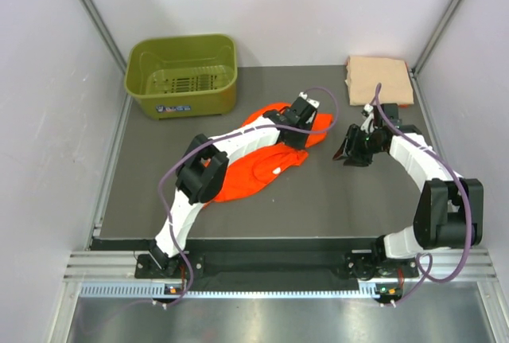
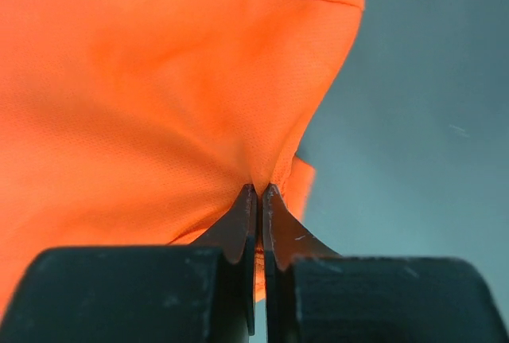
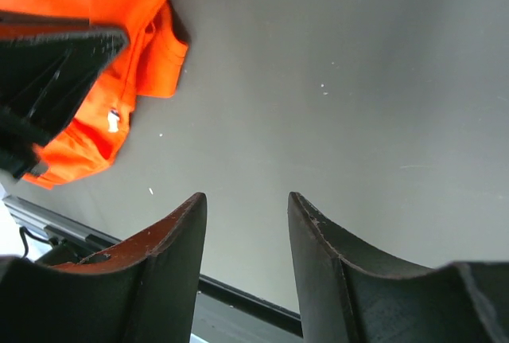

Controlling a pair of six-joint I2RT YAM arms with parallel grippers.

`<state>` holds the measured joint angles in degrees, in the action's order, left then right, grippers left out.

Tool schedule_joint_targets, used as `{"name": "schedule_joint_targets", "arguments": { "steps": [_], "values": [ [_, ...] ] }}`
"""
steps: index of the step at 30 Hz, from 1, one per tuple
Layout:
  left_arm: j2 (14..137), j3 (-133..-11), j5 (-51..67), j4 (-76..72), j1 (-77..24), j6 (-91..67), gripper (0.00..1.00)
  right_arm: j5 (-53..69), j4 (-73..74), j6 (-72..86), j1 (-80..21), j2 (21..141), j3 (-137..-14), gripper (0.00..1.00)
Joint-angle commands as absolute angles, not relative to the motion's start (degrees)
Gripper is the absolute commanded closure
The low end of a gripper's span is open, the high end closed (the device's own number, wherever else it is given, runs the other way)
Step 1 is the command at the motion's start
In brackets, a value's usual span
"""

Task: Fold and stack the t-shirts
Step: Move the tshirt to the center of the board

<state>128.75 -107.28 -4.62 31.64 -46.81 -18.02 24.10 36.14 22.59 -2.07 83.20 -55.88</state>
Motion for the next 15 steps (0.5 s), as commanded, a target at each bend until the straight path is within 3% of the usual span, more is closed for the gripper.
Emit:
{"name": "schedule_joint_targets", "arguments": {
  "steps": [1, 12, 15],
  "values": [
    [120.16, -111.88, 2.17, 33.04, -48.16, -20.65, 1.00, 24.26, 36.65, 22.41, -1.41, 78.93, -55.46, 0.54],
    [102.67, -113.64, 15.55, 24.72, -49.39, -37.25, 1.00, 23.73, 39.81, 21.71, -1.41, 67.08, -54.14, 0.53],
    [97.22, -113.91, 13.54, 22.77, -49.39, -39.46, 1.00, 28.29, 38.33, 20.13, -1.58, 63.47, -53.97, 0.43]
  ]
}}
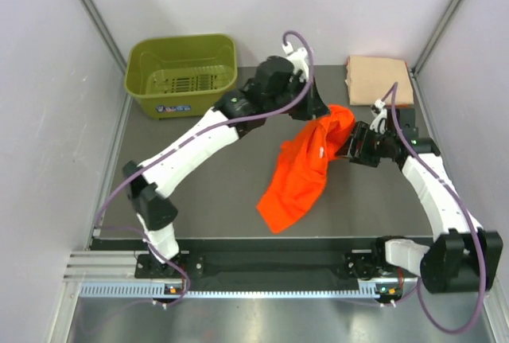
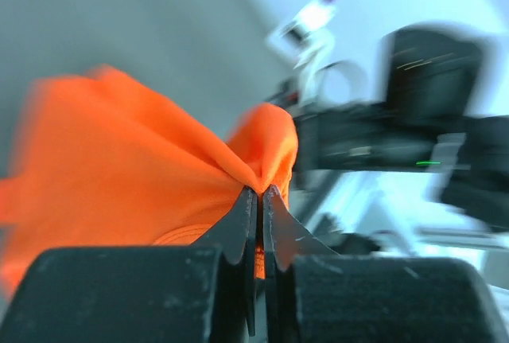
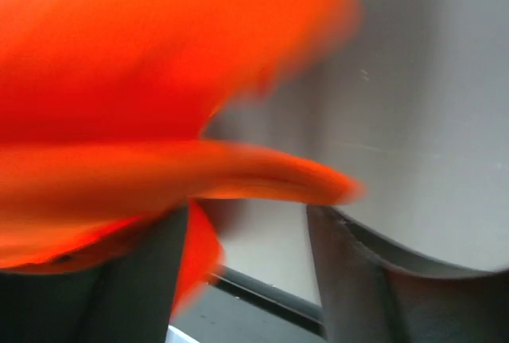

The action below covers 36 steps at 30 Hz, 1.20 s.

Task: Fold and stack the t-shirts
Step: Move the tshirt to the center of the board

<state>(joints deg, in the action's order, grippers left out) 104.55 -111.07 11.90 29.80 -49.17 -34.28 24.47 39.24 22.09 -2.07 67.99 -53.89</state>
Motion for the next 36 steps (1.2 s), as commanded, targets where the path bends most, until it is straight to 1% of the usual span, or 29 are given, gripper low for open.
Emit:
{"name": "schedule_joint_targets", "arguments": {
  "steps": [1, 3, 4, 5, 6, 7, 8, 10, 11, 12, 13, 14, 15, 16, 17, 19, 20, 22, 23, 24, 27, 28, 29, 31, 32, 35, 36],
  "values": [
    [95.99, -113.91, 13.01, 22.68, -49.39, -39.81, 1.00, 29.17, 38.06, 19.17, -2.71, 61.98, -54.14, 0.37],
    [93.52, -114.08, 13.01, 22.68, -49.31, -41.22, 1.00, 31.19, 37.18, 18.63, -4.39, 60.74, -53.88, 0.31],
    [92.91, -113.82, 13.27, 21.98, -49.31, -41.74, 1.00, 32.51, 36.48, 18.55, -4.83, 60.30, -53.35, 0.25],
    [91.94, -113.47, 13.88, 21.62, -49.31, -42.88, 1.00, 33.39, 35.43, 18.72, -5.79, 59.86, -53.09, 0.21],
    [91.59, -112.86, 14.15, 21.45, -49.31, -43.06, 1.00, 32.79, 35.07, 18.89, -6.24, 58.81, -52.74, 0.18],
    [90.97, -112.50, 14.15, 21.79, -49.31, -43.24, 1.00, 31.39, 35.07, 19.24, -6.50, 58.10, -52.39, 0.12],
    [90.88, -111.63, 14.15, 21.80, -49.22, -43.68, 1.00, 29.03, 34.89, 19.07, -6.76, 57.75, -52.21, 0.12],
    [90.27, -109.70, 13.63, 21.36, -49.22, -43.94, 1.00, 27.08, 35.24, 18.11, -6.77, 57.83, -52.38, 0.11],
    [89.57, -108.56, 13.01, 22.31, -48.78, -45.16, 1.00, 24.20, 35.85, 17.84, -6.77, 58.27, -52.56, 0.11],
    [89.13, -105.59, 12.31, 23.19, -48.26, -46.22, 1.00, 22.69, 37.16, 17.75, -6.85, 58.97, -52.82, 0.12],
    [88.51, -103.38, 11.52, 23.73, -47.47, -47.36, 1.00, 21.46, 38.13, 17.84, -6.86, 60.71, -53.43, 0.16],
    [86.94, -97.79, 11.43, 24.86, -45.46, -50.16, 1.00, 20.23, 38.49, 18.02, -6.77, 61.60, -53.61, 0.19],
    [85.97, -94.69, 11.77, 25.22, -44.05, -51.49, 0.98, 20.21, 38.67, 18.19, -6.85, 62.48, -53.44, 0.21],
    [83.78, -91.18, 12.47, 25.05, -42.82, -52.03, 1.00, 20.39, 38.32, 18.98, -6.86, 63.97, -52.92, 0.23],
    [82.45, -84.44, 11.87, 24.61, -40.71, -51.60, 1.00, 21.17, 37.80, 19.51, -7.12, 64.51, -52.56, 0.24],
    [77.90, -78.08, 9.68, 25.31, -38.51, -50.72, 1.00, 21.80, 36.05, 21.08, -8.51, 65.39, -51.34, 0.25],
    [76.22, -72.39, 8.71, 25.40, -35.89, -49.23, 1.00, 21.97, 35.34, 21.62, -9.22, 65.83, -51.07, 0.24],
    [71.40, -67.79, 9.05, 26.02, -32.71, -47.39, 0.98, 21.80, 34.54, 22.93, -12.11, 66.88, -50.45, 0.25],
    [69.98, -64.98, 6.70, 26.97, -30.26, -44.15, 0.96, 21.88, 33.41, 23.37, -13.35, 67.23, -50.19, 0.25],
    [68.74, -64.26, 4.77, 31.59, -29.19, -42.99, 0.94, 21.88, 32.79, 23.73, -14.49, 68.28, -49.75, 0.25],
    [65.57, -61.97, 2.03, 35.76, -25.58, -37.98, 0.69, 20.66, 31.21, 23.73, -17.40, 71.44, -49.57, 0.24],
    [65.22, -61.70, 1.93, 38.03, -25.05, -37.45, 0.66, 20.74, 30.85, 23.12, -18.01, 72.41, -50.01, 0.23],
    [65.21, -61.09, 2.28, 38.49, -24.70, -36.57, 0.59, 20.48, 30.76, 22.42, -18.19, 73.64, -50.79, 0.22],
    [65.04, -60.47, 3.25, 39.80, -24.70, -37.69, 0.50, 19.43, 31.02, 19.71, -19.24, 77.68, -54.12, 0.20],
    [65.04, -59.42, 3.77, 40.08, -24.70, -38.31, 0.40, 17.94, 31.37, 18.64, -19.68, 79.17, -55.45, 0.19],
    [64.34, -55.83, 7.37, 38.51, -24.70, -41.48, 0.29, 17.49, 33.04, 15.04, -21.53, 86.20, -61.42, 0.18],
    [63.99, -54.77, 9.04, 37.71, -24.70, -42.01, 0.19, 17.23, 34.09, 13.99, -22.14, 89.09, -63.96, 0.18]
  ]
}}
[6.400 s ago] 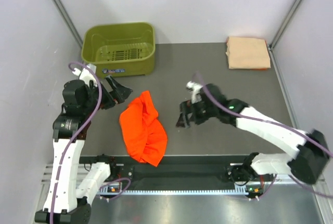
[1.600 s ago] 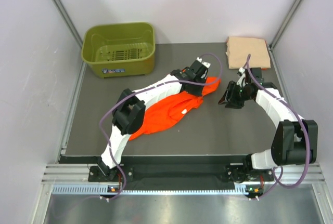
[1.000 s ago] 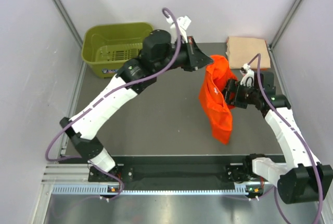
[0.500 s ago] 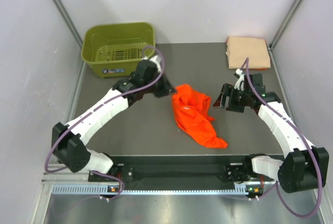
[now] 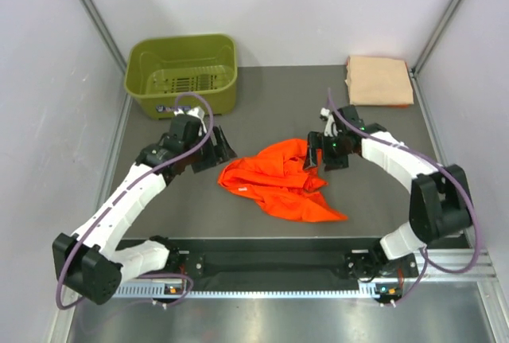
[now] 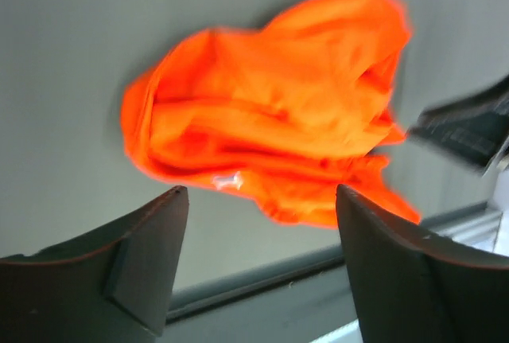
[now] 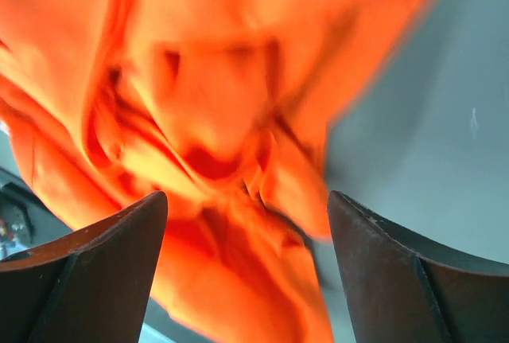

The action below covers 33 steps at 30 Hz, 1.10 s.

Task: Fold and stack the t-shirts
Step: Move the tshirt to the center of the board, then flatten the tshirt out

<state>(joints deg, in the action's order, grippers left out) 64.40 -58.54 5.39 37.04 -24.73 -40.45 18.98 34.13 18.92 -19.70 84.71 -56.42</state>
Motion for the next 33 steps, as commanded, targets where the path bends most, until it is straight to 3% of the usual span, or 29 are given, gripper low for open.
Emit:
{"name": "schedule_joint_targets", "arguments": {
  "steps": [1, 6, 13, 18, 23, 26, 30, 31, 33],
  "values": [
    [63.90, -53.71, 9.92, 36.92, -24.70, -42.45, 0.17, 17.23, 34.28, 13.45, -23.63, 90.34, -64.94, 0.18],
    [68.54, -51.77, 14.58, 38.23, -24.79, -45.26, 0.15, 16.09, 34.89, 12.57, -28.03, 94.39, -67.67, 0.18],
    [76.54, -49.48, 16.35, 31.21, -28.56, -54.73, 0.14, 15.30, 34.10, 14.76, -31.29, 95.80, -64.17, 0.27],
    [86.46, -55.80, 15.39, 29.97, -35.93, -56.60, 0.14, 12.83, 32.35, 15.20, -31.38, 94.75, -60.04, 0.29],
    [92.37, -60.56, 14.33, 29.71, -42.89, -60.20, 0.16, 14.23, 31.03, 15.82, -31.38, 94.48, -58.71, 0.42],
    [92.11, -59.50, 12.48, 28.57, -42.80, -60.91, 0.25, 13.98, 31.20, 15.91, -31.38, 93.61, -58.62, 0.54],
    [89.74, -57.84, 12.30, 26.64, -42.89, -62.05, 0.54, 12.57, 31.38, 16.00, -31.38, 89.84, -57.92, 0.75],
    [88.26, -57.14, 11.96, 26.72, -42.98, -62.22, 0.70, 12.31, 31.38, 16.00, -31.20, 89.30, -57.66, 0.89],
    [86.58, -56.69, 10.46, 27.59, -42.89, -61.97, 0.80, 11.25, 31.81, 16.17, -31.03, 87.46, -57.13, 0.98]
  ]
}}
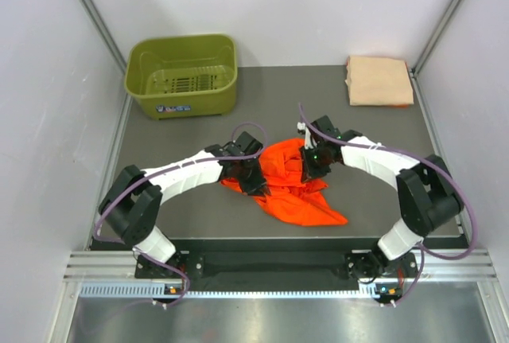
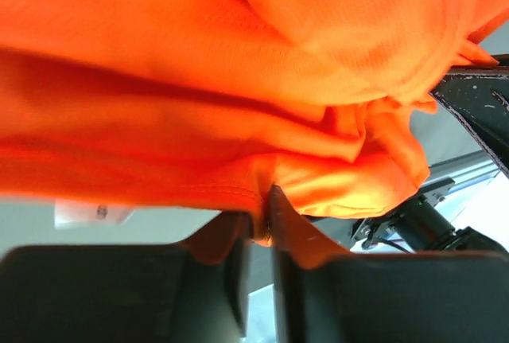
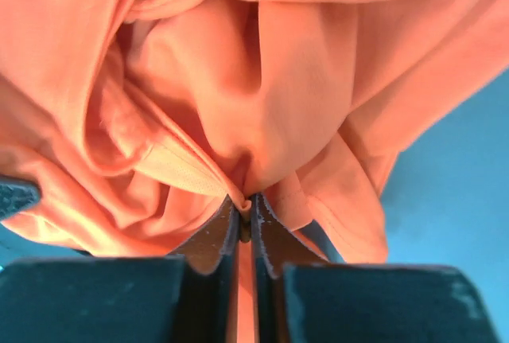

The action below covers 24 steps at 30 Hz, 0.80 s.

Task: Fold and stack the t-shirts
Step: Flatten the tshirt out

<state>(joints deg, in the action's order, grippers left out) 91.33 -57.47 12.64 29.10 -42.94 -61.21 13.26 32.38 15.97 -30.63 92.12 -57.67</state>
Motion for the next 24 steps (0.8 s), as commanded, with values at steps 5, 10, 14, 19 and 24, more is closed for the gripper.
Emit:
{"name": "schedule_joint_targets", "arguments": {
  "steps": [5, 10, 14, 19, 24],
  "values": [
    [80.95, -56.42, 6.79, 32.33, -42.89, -59.51, 1.00, 8.54, 33.13, 16.52, -28.66, 81.93, -55.37, 1.00],
    [75.77, -59.66, 1.59, 37.88, -42.63, -53.72, 1.00, 3.61, 39.80, 16.88, -21.91, 76.30, -57.74, 1.00],
    [72.34, -65.47, -4.91, 43.84, -42.28, -48.09, 1.00, -4.99, 47.71, 16.09, -16.80, 70.76, -64.32, 1.00],
    [65.75, -69.87, -11.06, 47.45, -42.10, -41.49, 1.00, -8.70, 54.65, 15.91, -13.10, 67.06, -77.06, 1.00],
    [57.42, -65.49, -9.24, 52.12, -42.10, -43.67, 1.00, -7.30, 60.02, 16.87, -13.10, 67.41, -83.76, 1.00]
  ]
}}
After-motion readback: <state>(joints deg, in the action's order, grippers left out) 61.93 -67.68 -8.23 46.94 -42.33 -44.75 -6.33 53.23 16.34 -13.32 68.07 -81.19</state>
